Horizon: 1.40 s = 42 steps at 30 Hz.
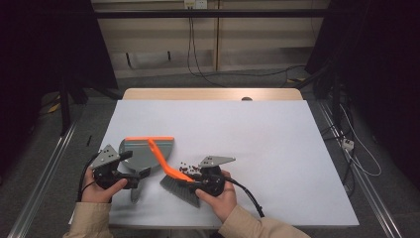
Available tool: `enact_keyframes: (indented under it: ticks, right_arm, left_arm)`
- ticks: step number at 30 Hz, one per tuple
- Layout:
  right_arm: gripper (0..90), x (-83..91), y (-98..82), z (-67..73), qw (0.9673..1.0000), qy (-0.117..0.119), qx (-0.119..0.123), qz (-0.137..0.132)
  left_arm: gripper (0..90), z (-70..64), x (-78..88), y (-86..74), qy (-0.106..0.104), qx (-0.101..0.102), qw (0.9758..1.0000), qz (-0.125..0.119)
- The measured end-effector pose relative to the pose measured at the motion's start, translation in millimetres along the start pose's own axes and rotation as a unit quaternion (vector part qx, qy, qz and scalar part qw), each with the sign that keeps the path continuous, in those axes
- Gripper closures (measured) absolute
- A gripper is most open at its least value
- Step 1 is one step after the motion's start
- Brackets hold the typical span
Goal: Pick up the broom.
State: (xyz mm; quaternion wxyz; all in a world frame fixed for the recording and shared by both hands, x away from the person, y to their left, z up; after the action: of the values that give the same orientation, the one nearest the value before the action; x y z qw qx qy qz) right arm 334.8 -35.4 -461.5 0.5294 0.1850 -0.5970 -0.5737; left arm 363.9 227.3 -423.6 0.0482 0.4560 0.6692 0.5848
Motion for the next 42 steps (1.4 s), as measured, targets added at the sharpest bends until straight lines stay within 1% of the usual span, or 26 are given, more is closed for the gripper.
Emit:
enact_keyframes:
  ticks: [2,3,5,8,10,11,14,20,23,27,29,34,36,38,39,42]
  right_arm:
    - [70.9,1.0,-2.0,-5.7,1.0000,-0.005,0.004,0.004]
    - [70.9,2.1,-2.8,-8.0,1.0000,-0.005,-0.001,0.004]
    - [70.8,5.4,-3.8,-12.5,0.9999,-0.014,0.003,0.006]
    - [70.7,11.3,-4.8,-20.2,0.9996,-0.027,-0.001,0.003]
    - [70.7,15.1,-6.0,-25.0,0.9995,-0.030,-0.005,0.002]
    - [70.7,17.8,-6.6,-27.8,0.9993,-0.037,-0.007,0.001]
    - [70.6,23.5,-8.2,-34.0,0.9990,-0.044,-0.008,0.000]
    - [70.6,31.8,-9.7,-42.9,0.9986,-0.052,-0.007,0.001]
    - [70.6,34.4,-9.5,-46.3,0.9985,-0.055,-0.002,0.001]
    - [70.6,36.1,-9.5,-50.3,0.9986,-0.052,-0.002,0.001]
    - [70.7,36.9,-9.0,-51.7,0.9987,-0.051,0.003,0.000]
    - [70.9,38.1,-7.9,-54.3,0.9988,-0.049,0.000,-0.005]
    - [71.0,38.1,-6.9,-54.8,0.9991,-0.042,0.003,-0.008]
    - [71.1,38.2,-4.6,-55.0,0.9995,-0.029,0.004,-0.013]
    - [71.2,38.7,-3.0,-54.8,0.9995,-0.027,0.010,-0.015]
    - [71.2,42.2,3.0,-54.1,0.9993,-0.010,0.028,-0.021]
  left_arm:
    - [5.9,-0.7,-0.3,0.2,-0.001,0.000,1.0000,0.000]
    - [5.9,-1.0,-0.5,0.1,-0.001,0.001,1.0000,-0.001]
    - [6.0,-0.9,-1.4,-0.4,0.000,-0.001,1.0000,0.002]
    - [5.9,-1.9,-2.5,-1.0,-0.001,0.000,1.0000,0.004]
    - [6.0,-2.7,-2.9,-0.8,0.000,-0.003,1.0000,0.005]
    - [5.9,-3.5,-3.2,-0.8,-0.002,-0.003,1.0000,0.007]
    - [6.0,-4.6,-4.6,-0.9,-0.003,-0.006,0.9999,0.009]
    - [5.9,-6.0,-6.2,-1.4,-0.004,-0.006,0.9999,0.010]
    - [6.0,-6.3,-6.6,-1.4,-0.005,-0.007,0.9999,0.011]
    - [6.0,-6.2,-6.9,-1.3,-0.006,-0.008,0.9999,0.011]
    - [5.9,-6.3,-6.9,-1.4,-0.006,-0.008,0.9999,0.011]
    - [6.0,-6.7,-7.5,-1.5,-0.005,-0.008,0.9999,0.012]
    - [6.0,-6.9,-7.7,-1.4,-0.006,-0.009,0.9999,0.013]
    - [6.0,-6.9,-8.0,-1.4,-0.006,-0.010,0.9998,0.014]
    - [5.9,-7.0,-8.0,-1.5,-0.006,-0.010,0.9998,0.014]
    - [6.0,-6.8,-7.8,-1.4,-0.005,-0.009,0.9999,0.013]
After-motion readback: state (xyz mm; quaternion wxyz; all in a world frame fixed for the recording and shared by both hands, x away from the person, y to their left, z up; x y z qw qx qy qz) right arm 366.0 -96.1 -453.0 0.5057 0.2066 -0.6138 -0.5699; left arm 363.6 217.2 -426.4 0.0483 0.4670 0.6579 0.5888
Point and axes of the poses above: each handheld gripper's, and its own axes: x roughly backward along the jaws, y roughly out of its top, z roughly to its left, the point moved 3 cm from there along -x, roughly forward along the jaws, and after that the axes turned 15 degrees about x, right-handed, at the moved point
